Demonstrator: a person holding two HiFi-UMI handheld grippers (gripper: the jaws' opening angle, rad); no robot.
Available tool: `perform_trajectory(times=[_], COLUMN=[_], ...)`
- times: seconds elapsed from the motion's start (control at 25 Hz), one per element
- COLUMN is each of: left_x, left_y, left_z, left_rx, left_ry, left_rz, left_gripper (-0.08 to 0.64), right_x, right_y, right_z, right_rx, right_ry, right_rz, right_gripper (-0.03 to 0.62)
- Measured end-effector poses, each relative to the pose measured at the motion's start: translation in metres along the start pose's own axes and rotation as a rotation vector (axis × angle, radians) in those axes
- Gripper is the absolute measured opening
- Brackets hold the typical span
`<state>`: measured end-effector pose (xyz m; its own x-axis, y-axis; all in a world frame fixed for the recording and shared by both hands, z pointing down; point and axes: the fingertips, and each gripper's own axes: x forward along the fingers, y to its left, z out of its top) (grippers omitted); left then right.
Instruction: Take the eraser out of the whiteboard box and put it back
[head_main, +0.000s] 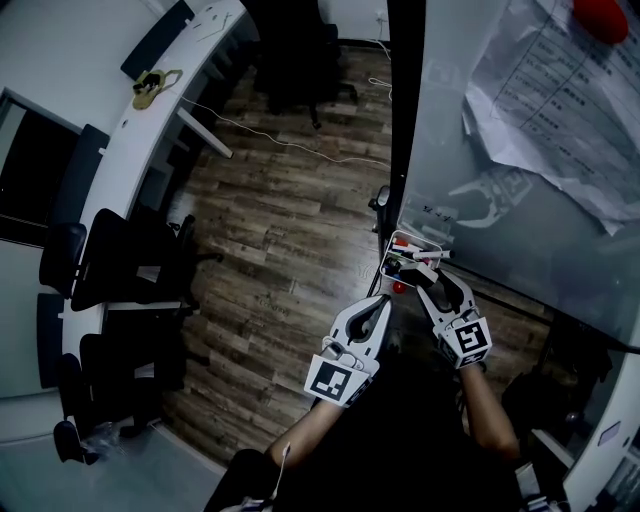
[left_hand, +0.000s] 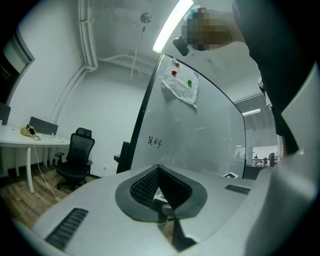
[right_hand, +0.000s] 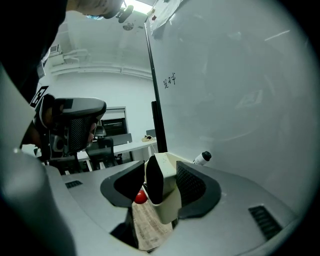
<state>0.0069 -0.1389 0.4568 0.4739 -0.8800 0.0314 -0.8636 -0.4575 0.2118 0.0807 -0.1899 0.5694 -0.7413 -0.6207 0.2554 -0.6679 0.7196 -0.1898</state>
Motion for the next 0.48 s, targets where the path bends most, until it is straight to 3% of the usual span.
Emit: perform_trajectory(times=[0.48], left_x=[-0.0053], left_y=[0.0009], left_z=[-0.0032], left_rx=[0.000], left_ry=[0.009], left_rz=[0.007], left_gripper=[0.006], right_x=[-0.0011], right_y=[-0.0004], right_z=[0.0025], right_rx=[-0.035], right_ry=[0.006], right_rz=[-0.041], right_gripper=[0.152])
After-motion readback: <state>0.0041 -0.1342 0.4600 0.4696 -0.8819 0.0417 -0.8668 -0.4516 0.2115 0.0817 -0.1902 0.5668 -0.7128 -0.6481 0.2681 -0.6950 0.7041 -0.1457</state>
